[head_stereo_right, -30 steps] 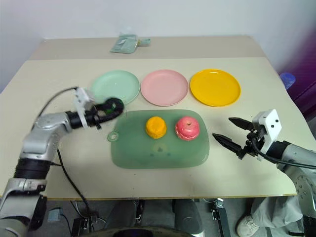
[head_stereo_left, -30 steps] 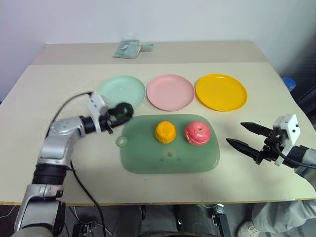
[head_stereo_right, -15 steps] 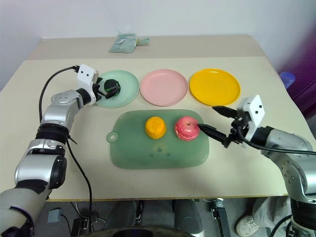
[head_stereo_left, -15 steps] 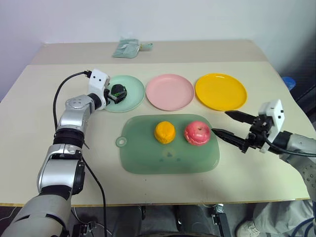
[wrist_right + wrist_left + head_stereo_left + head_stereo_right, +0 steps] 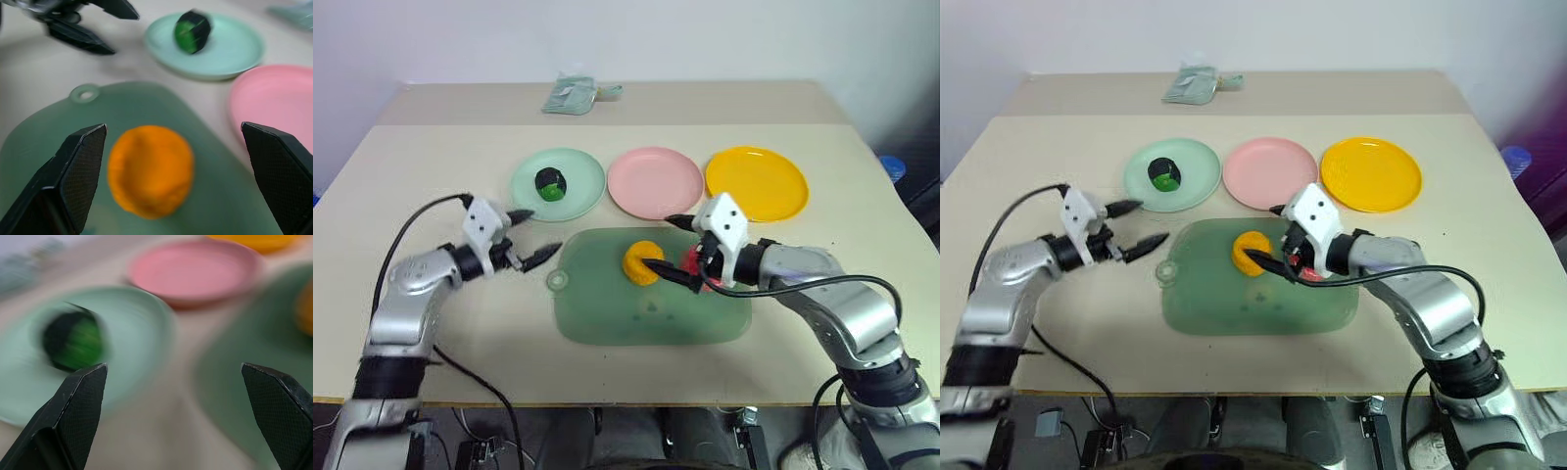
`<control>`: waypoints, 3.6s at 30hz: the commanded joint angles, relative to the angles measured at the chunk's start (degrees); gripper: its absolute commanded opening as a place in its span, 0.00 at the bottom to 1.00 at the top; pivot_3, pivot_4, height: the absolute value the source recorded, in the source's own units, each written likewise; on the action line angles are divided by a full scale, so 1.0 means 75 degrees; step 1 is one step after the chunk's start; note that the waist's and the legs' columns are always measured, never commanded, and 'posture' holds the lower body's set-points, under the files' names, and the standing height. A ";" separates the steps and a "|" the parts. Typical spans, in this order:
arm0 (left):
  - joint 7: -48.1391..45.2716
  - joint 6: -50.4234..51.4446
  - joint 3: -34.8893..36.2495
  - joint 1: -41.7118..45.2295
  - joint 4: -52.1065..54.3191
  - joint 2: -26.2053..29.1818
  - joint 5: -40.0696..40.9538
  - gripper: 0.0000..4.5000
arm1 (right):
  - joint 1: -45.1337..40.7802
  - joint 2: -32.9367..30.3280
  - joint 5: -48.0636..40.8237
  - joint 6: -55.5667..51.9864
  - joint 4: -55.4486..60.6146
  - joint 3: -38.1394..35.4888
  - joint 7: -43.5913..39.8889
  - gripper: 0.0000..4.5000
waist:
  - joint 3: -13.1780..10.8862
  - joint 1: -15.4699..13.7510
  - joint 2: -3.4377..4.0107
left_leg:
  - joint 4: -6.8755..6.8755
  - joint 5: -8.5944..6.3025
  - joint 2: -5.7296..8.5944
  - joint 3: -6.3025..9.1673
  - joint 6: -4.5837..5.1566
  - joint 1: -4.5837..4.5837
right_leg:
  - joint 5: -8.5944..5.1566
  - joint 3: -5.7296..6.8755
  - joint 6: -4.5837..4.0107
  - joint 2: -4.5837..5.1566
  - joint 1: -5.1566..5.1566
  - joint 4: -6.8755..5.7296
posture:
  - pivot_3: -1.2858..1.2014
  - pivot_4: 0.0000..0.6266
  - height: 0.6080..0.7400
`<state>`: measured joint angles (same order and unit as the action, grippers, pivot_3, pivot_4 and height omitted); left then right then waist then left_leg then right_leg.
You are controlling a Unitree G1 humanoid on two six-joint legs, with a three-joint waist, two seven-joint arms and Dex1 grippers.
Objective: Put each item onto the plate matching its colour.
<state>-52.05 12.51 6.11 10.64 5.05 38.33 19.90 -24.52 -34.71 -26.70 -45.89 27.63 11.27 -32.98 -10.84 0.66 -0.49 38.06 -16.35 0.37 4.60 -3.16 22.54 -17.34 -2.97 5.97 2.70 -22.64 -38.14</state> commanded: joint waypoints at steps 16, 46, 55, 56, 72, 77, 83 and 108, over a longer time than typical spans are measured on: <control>0.0229 0.0890 0.0063 -0.0967 0.1877 0.0101 0.0501 0.99 | -0.0578 0.0807 0.0210 -0.1715 -0.0380 0.0634 0.0356 1.00 | 0.0002 0.0037 0.0000 | -0.0006 -0.0001 -0.0001 -0.0002 0.0002 -0.0007 | 0.0000 0.0003 -0.0003 -0.0011 0.0001 -0.0001 | 0.52 0.24 1.00; -0.0636 -0.0067 -0.0604 -0.1836 0.1893 -0.0355 0.0541 1.00 | -0.3255 0.0430 0.2271 0.1253 -0.6466 -0.1641 0.1576 1.00 | -0.0006 0.0166 0.0016 | -0.0025 -0.0003 -0.0004 -0.0043 0.0005 -0.0002 | 0.0000 -0.0018 -0.0005 -0.0014 -0.0025 0.0003 | 0.52 0.24 1.00; -0.0532 -0.0308 -0.0546 -0.2127 0.1857 -0.0340 0.0547 1.00 | -0.1183 -0.0706 0.0313 0.1141 -0.3090 -0.2623 -0.1391 1.00 | -0.0007 0.0157 0.0017 | -0.0025 -0.0008 -0.0008 -0.0021 0.0014 0.0001 | 0.0000 -0.0009 -0.0003 -0.0011 -0.0009 0.0015 | 0.52 0.24 1.00; -0.0562 -0.0333 -0.0564 -0.2106 0.1810 -0.0336 0.0546 1.00 | -0.0685 -0.1006 0.0121 0.1177 -0.2584 -0.2640 -0.1877 1.00 | -0.0007 0.0092 0.0017 | -0.0022 -0.0008 -0.0007 -0.0024 0.0014 0.0000 | 0.0000 -0.0009 -0.0003 -0.0008 -0.0008 0.0015 | 0.52 0.24 1.00; -0.0522 -0.0287 -0.0556 -0.1727 0.1593 -0.0242 0.0512 1.00 | -0.0037 -0.0679 0.0615 0.1257 -0.1760 -0.1678 -0.1661 0.64 | -0.0002 0.0072 0.0019 | -0.0013 -0.0010 -0.0016 -0.0026 0.0017 -0.0028 | 0.0003 -0.0011 -0.0008 -0.0021 0.0014 0.0012 | 0.52 0.24 1.00; -0.0299 -0.0126 -0.0402 -0.1810 0.1758 -0.0228 0.0607 1.00 | -0.1052 0.0016 0.0939 0.1734 -0.2480 -0.1361 -0.1325 0.64 | -0.0003 0.0029 0.0017 | -0.0013 -0.0010 -0.0012 -0.0021 0.0017 -0.0019 | 0.0003 -0.0006 -0.0008 -0.0014 0.0009 0.0016 | 0.52 0.24 1.00; -0.0103 -0.0073 -0.0251 -0.1870 0.1737 -0.0292 0.0650 1.00 | -0.3478 0.1983 0.2107 0.1760 -0.5733 -0.0853 0.0711 0.64 | -0.0005 0.0217 0.0020 | -0.0020 -0.0004 -0.0015 -0.0024 0.0007 -0.0017 | 0.0006 -0.0011 -0.0013 -0.0020 -0.0012 -0.0003 | 0.52 0.24 1.00; 0.1868 0.0191 0.3492 -0.3619 0.1659 -0.0211 0.0688 1.00 | 0.1532 -0.1581 0.0529 0.3315 -0.4235 -0.3759 -0.2998 1.00 | -0.0001 0.0054 0.0016 | -0.0010 -0.0003 -0.0015 -0.0026 0.0005 0.0043 | 0.0006 0.0000 -0.0012 -0.0018 -0.0057 -0.0003 | 0.52 0.24 1.00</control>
<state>-38.49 13.80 29.59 -16.08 16.60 36.07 24.49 -13.56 -45.69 -21.96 -21.32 -5.30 -14.62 -54.98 -10.85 1.06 -0.37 37.98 -16.38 0.25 4.40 -3.12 22.80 -17.29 -2.97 5.88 2.57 -22.99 -38.14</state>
